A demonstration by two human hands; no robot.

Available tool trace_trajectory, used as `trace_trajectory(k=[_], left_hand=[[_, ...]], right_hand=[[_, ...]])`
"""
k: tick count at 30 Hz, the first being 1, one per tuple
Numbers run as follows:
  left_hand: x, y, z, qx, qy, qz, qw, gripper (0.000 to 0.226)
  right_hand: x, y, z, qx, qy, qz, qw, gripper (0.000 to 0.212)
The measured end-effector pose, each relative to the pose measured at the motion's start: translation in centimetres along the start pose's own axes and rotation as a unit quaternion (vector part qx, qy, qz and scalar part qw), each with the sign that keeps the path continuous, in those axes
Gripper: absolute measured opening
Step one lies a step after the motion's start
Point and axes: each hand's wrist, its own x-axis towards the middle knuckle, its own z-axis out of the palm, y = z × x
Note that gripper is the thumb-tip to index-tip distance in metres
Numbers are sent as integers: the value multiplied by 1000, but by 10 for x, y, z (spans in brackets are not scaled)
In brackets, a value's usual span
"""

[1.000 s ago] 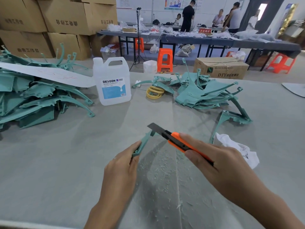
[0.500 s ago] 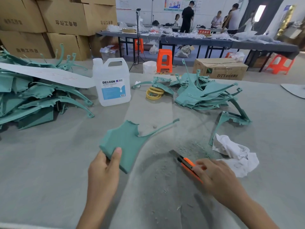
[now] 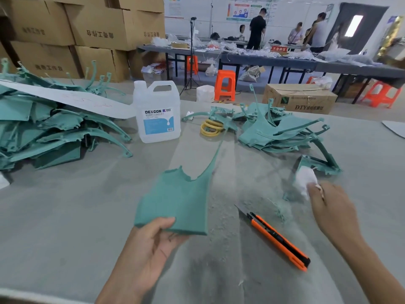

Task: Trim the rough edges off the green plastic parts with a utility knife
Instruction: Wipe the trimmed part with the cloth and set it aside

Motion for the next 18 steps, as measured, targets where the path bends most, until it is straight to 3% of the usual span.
trace_trajectory(k=[4,6,8,10,12,16,18], left_hand=[[-11,-24,28,43,-70,-57,995,49],[-16,-34,41,61,-96,-63,992,46],[-18,-39,46,96,-69,-55,992,35],[-21,-38,43,144,-46,-53,987,35],[-23,-34,41,158,-67,-33,985,38],[-27,-27,42,157,-146,-12,977,44],[-27,-28,43,136,-149,-16,979,44]], right_hand=[[-31,-107,-5,146,19,-176,973,29],[-59,-140,4,177,-45,-274,944,21],[-86,-155,17,201,-105,-352,908,13],[-103,-161,24,251,-163,-371,879,16],[-100,-163,26,277,-185,-353,875,14],[-65,-149,42,132,36,-340,931,20],[-58,-141,51,90,105,-320,937,21]])
